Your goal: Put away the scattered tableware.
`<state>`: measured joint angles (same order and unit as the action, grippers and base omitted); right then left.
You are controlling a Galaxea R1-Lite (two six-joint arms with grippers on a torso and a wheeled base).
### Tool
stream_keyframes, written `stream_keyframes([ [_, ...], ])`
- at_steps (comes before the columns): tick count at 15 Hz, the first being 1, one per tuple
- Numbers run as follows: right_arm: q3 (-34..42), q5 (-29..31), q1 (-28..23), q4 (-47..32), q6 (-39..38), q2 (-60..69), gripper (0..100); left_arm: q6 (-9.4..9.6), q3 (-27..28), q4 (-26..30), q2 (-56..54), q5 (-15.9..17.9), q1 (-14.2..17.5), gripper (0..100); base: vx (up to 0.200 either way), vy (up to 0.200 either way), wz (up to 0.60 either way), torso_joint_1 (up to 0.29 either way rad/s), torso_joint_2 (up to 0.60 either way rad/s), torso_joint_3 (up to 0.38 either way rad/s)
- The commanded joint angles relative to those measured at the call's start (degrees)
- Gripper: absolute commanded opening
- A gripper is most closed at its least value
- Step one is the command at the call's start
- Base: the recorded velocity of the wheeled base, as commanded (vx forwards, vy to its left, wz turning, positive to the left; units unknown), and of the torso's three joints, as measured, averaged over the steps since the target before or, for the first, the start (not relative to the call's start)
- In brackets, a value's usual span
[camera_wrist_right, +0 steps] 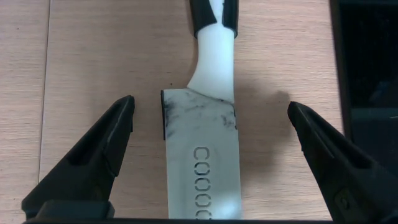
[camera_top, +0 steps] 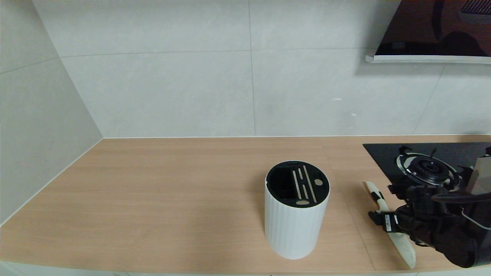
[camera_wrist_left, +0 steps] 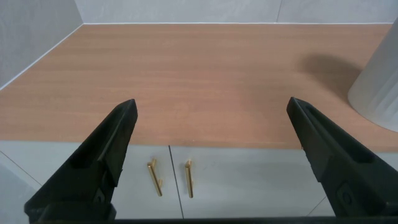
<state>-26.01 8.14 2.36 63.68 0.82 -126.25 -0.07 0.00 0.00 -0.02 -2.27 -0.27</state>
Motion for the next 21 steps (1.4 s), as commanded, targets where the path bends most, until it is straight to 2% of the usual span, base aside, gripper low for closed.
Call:
stream_keyframes([
  [1,0.1,0.0,0.0,0.4,0.1,-0.2,0,-0.01,0.0,0.0,0.0,0.0,0.0,100,0.000,0.000,0.00,0.000,0.00,0.000],
  [11,0.5,0.1,0.3,0.7,0.2,0.9,0,0.07,0.0,0.0,0.0,0.0,0.0,100,0.000,0.000,0.00,0.000,0.00,0.000],
  [13,1.3,0.1,0.4,0.7,0.3,4.1,0,0.16,0.0,0.0,0.1,0.1,0.0,100,0.000,0.000,0.00,0.000,0.00,0.000],
  [15,3.2,0.1,0.5,0.7,0.8,9.0,0,1.57,0.0,-0.1,0.0,0.2,0.0,100,0.000,0.000,0.00,0.000,0.00,0.000],
  [21,6.5,0.1,5.5,0.4,0.7,24.9,0,1.13,0.2,-2.3,0.0,0.4,0.0,100,0.000,0.000,0.00,0.000,0.00,0.000],
])
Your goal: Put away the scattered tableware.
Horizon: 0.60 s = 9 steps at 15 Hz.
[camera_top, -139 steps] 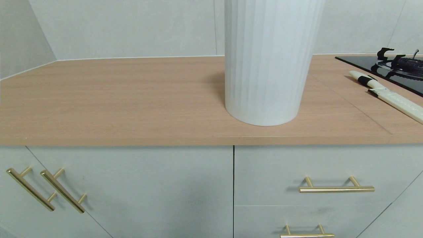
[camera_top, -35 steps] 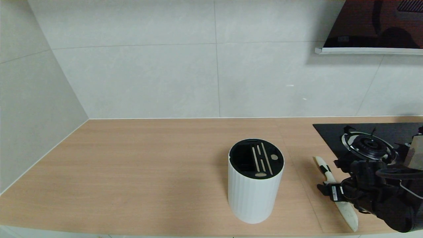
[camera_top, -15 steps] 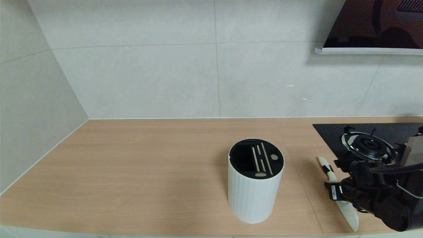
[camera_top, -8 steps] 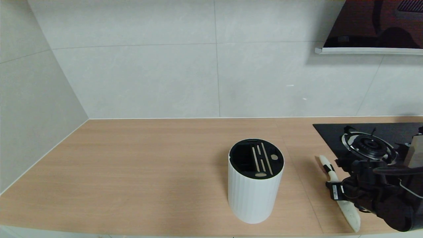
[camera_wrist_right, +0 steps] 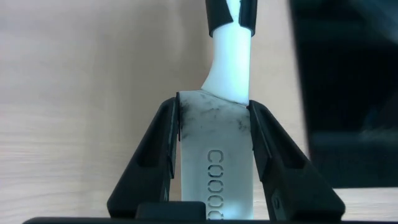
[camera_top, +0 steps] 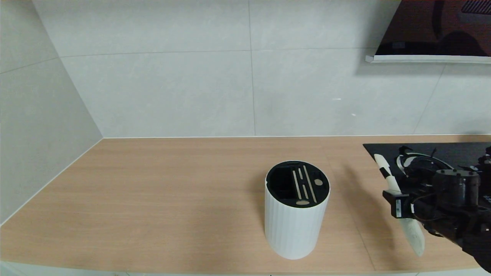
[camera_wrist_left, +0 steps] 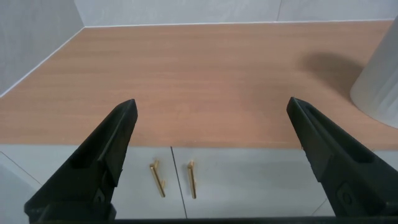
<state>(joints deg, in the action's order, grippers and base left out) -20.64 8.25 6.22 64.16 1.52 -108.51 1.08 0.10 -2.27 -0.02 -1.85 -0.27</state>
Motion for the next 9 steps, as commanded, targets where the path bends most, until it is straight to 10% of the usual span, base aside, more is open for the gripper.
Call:
stream_keyframes([
  [1,1.2,0.0,1.9,-0.4,0.0,8.7,0,0.06,0.4,0.0,0.0,0.1,0.0,100,0.000,0.000,0.00,0.000,0.00,0.000],
  [9,-9.7,0.1,8.1,-6.7,0.1,13.8,0,0.50,19.1,9.4,16.9,20.6,-0.6,100,0.000,0.000,0.00,0.000,0.00,0.000],
])
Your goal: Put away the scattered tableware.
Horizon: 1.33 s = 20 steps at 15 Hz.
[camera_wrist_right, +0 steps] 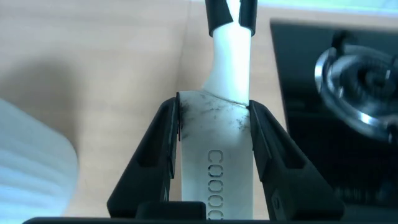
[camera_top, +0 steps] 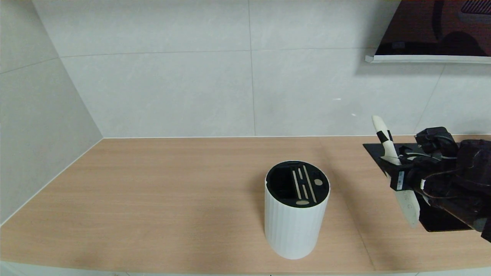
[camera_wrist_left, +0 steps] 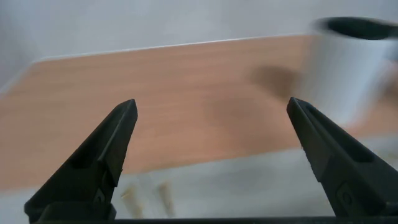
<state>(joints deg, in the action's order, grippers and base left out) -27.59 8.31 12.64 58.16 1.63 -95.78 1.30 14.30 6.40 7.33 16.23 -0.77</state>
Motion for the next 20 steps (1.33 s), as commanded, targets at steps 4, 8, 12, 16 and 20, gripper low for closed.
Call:
stream_keyframes([
  [4,-15.0,1.9,7.7,-11.3,0.0,1.6,0,0.37,18.3,0.2,32.0,11.2,-2.8,100,0.000,0.000,0.00,0.000,0.00,0.000],
  [8,-21.3,2.1,14.0,-15.8,0.0,2.5,0,0.28,21.9,-11.6,48.6,11.5,-5.1,100,0.000,0.000,0.00,0.000,0.00,0.000],
  [12,-20.7,5.3,23.2,-17.5,0.0,3.8,0,-3.24,22.9,-29.1,65.9,10.8,-9.3,100,0.000,0.000,0.00,0.000,0.00,0.000],
  [16,-19.6,8.2,31.2,-17.4,-0.4,3.2,0,-17.56,20.6,-48.6,77.7,-1.2,-18.7,100,0.000,0.000,0.00,0.000,0.00,0.000],
  [20,-19.6,8.3,37.3,-17.5,-4.4,2.5,0,-27.32,18.5,-60.9,84.3,-3.2,-28.1,100,0.000,0.000,0.00,0.000,0.00,0.000],
])
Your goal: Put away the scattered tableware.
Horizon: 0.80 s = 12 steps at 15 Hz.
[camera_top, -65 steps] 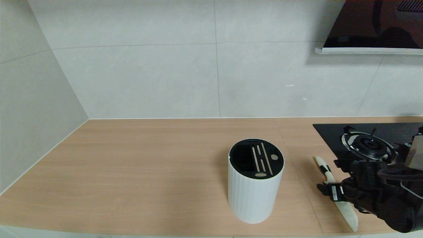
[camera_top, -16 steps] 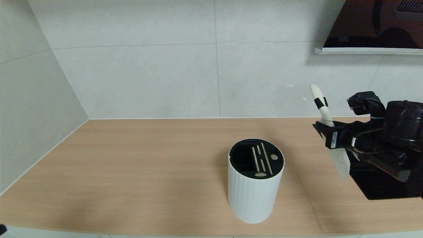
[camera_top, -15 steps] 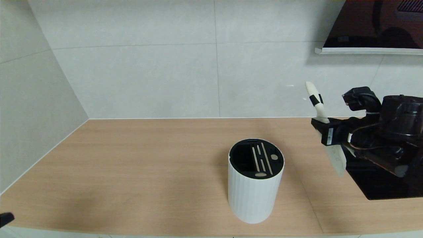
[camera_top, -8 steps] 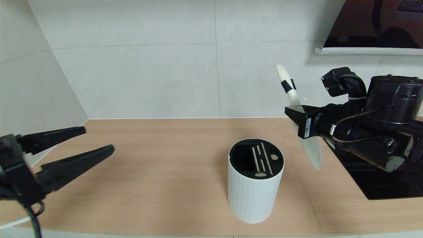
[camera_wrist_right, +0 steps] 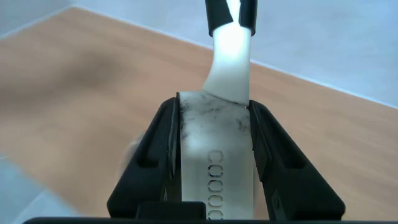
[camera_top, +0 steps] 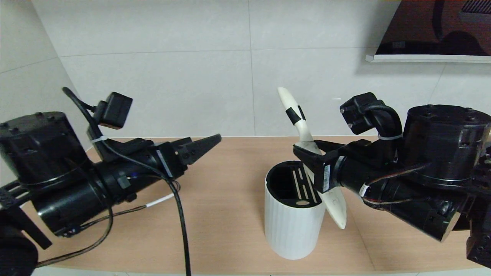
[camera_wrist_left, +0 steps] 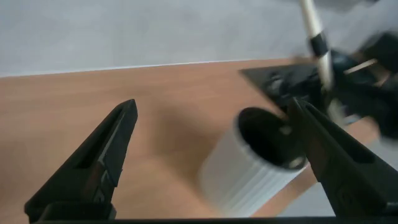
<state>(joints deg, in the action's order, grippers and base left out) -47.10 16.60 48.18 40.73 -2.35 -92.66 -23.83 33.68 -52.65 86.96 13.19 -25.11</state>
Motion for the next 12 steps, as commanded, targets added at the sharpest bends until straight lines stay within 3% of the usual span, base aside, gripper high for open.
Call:
stream_keyframes([
  [1,-0.1,0.0,2.3,0.1,-1.1,-1.0,0,-6.40,-1.0,-4.6,5.3,-0.3,-6.1,100,0.000,0.000,0.00,0.000,0.00,0.000],
  [2,-0.1,0.0,2.3,0.1,-1.1,-1.0,0,-6.40,-1.0,-4.6,5.3,-0.3,-6.1,100,0.000,0.000,0.00,0.000,0.00,0.000],
  [3,-0.2,-0.1,3.2,0.1,-1.4,-1.6,0,-13.08,-1.1,-8.9,5.7,-0.1,-8.1,100,0.000,0.000,0.00,0.000,0.00,0.000],
  [4,-0.2,-0.1,3.8,0.1,-1.6,-2.0,0,-15.45,-1.1,-10.1,5.7,0.0,-8.8,100,0.000,0.000,0.00,0.000,0.00,0.000],
  [6,-0.1,-0.1,4.8,0.1,-2.0,-2.8,0,-17.56,-1.3,-11.9,5.7,0.1,-10.0,100,0.000,0.000,0.00,0.000,0.00,0.000],
  [12,-0.1,-0.4,7.9,0.2,-4.5,-3.3,0,-17.65,-2.5,-16.4,7.5,-0.3,-12.7,100,0.000,0.000,0.00,0.000,0.00,0.000],
])
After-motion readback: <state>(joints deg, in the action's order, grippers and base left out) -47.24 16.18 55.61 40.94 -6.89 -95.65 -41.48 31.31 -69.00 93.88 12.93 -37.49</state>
